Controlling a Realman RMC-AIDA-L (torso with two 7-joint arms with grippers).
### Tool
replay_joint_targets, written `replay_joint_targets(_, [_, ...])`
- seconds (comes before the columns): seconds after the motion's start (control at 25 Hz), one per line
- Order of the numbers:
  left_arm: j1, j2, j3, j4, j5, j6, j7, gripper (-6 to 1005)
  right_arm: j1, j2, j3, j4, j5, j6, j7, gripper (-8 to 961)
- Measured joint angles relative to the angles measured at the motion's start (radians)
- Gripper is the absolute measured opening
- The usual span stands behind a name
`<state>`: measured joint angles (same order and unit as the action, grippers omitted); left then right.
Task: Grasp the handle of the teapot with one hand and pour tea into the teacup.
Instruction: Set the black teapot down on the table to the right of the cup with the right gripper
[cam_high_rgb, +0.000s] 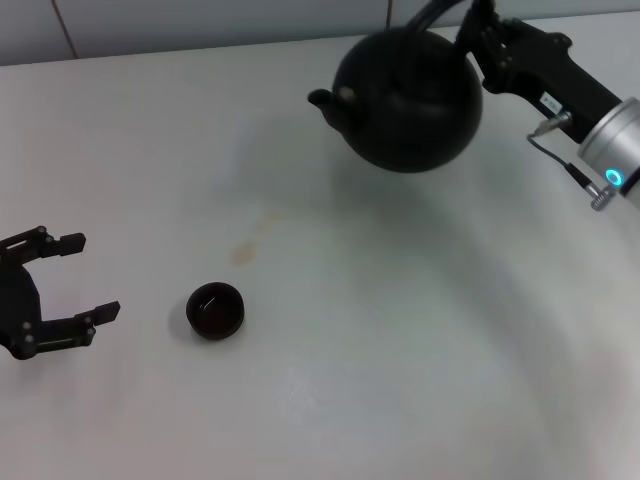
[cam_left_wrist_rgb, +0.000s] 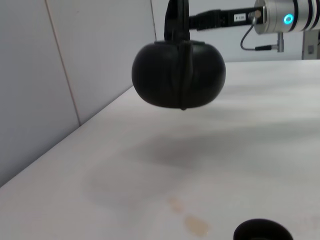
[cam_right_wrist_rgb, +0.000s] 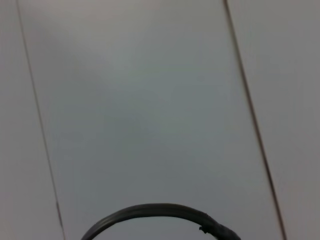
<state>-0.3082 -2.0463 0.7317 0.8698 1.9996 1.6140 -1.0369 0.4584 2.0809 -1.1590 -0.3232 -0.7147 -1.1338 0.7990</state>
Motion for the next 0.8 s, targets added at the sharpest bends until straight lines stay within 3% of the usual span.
replay_joint_targets(0.8, [0.008,-0.002,0.0,0.0,-0.009,0.052,0.0,847,-0.012,0.001,-0.005,0.012,-0.008,0.146,-0.014,81])
